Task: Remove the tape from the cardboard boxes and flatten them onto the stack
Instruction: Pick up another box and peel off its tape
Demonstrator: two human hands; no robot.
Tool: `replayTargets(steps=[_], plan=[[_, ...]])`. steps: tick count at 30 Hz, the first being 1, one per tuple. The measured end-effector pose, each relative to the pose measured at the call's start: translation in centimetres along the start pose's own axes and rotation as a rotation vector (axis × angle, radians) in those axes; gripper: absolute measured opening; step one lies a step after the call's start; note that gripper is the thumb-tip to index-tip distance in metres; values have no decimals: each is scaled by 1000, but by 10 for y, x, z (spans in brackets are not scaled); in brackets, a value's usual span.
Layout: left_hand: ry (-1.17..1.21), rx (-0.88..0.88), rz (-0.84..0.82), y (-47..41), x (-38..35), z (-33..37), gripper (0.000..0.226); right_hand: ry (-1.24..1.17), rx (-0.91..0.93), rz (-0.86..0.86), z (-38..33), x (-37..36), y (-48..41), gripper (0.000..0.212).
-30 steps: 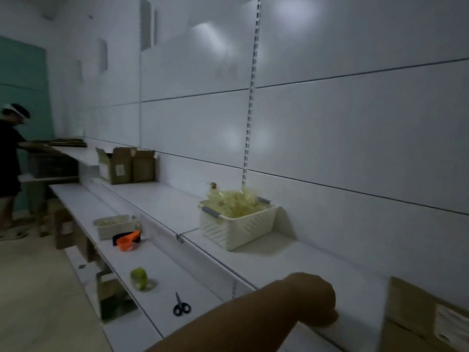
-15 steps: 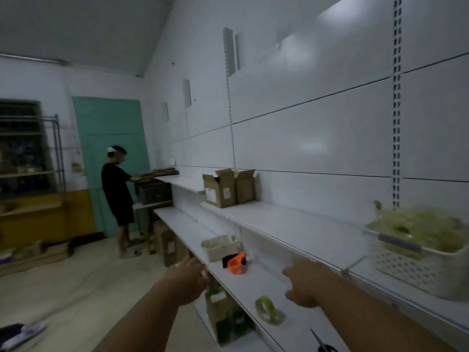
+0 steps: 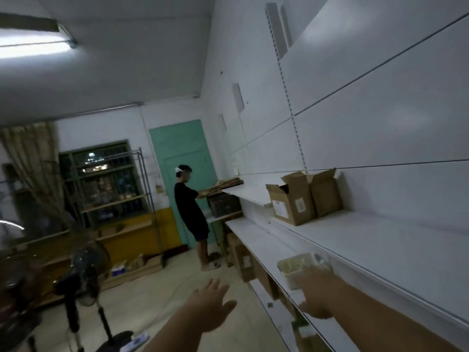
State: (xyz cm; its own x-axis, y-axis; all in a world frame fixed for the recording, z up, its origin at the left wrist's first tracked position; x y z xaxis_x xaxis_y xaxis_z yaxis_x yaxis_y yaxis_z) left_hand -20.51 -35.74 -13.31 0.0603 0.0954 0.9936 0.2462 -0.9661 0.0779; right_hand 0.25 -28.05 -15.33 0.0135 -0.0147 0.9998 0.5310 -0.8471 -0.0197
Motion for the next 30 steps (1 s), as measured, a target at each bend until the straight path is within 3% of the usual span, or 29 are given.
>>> replayTargets(steps=[5, 11, 14, 20, 26, 30], plan=[[184, 29, 206, -64, 56, -3, 55, 20, 72, 117, 10, 20, -88, 49], [96, 26, 118, -150, 40, -36, 61, 37, 170, 17, -2, 1, -175, 60], [114, -4, 116, -202, 40, -48, 61, 74, 140, 12, 7, -5, -214, 50], [156, -175, 211, -320, 47, -60, 51, 129, -12, 48, 39, 11, -279, 57], [435, -296, 212, -417, 58, -25, 60, 169, -223, 474, 96, 44, -316, 70], [588, -371, 195, -450, 45, 16, 54, 176, -297, 643, 132, 40, -319, 73]])
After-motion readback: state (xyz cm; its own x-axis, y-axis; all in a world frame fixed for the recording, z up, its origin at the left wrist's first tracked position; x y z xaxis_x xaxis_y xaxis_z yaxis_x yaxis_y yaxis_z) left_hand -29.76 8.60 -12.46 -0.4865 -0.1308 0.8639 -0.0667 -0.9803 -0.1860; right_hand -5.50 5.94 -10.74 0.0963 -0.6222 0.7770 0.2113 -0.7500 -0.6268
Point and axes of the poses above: each hand's wrist, its own y-axis away from the middle knuckle, its own x-axis out of the back of the hand, z = x × y, the point moved 6 cm from there along -y, towards the middle knuckle, and after that the axes turned 3 degrees about y, right-handed, at the moved point
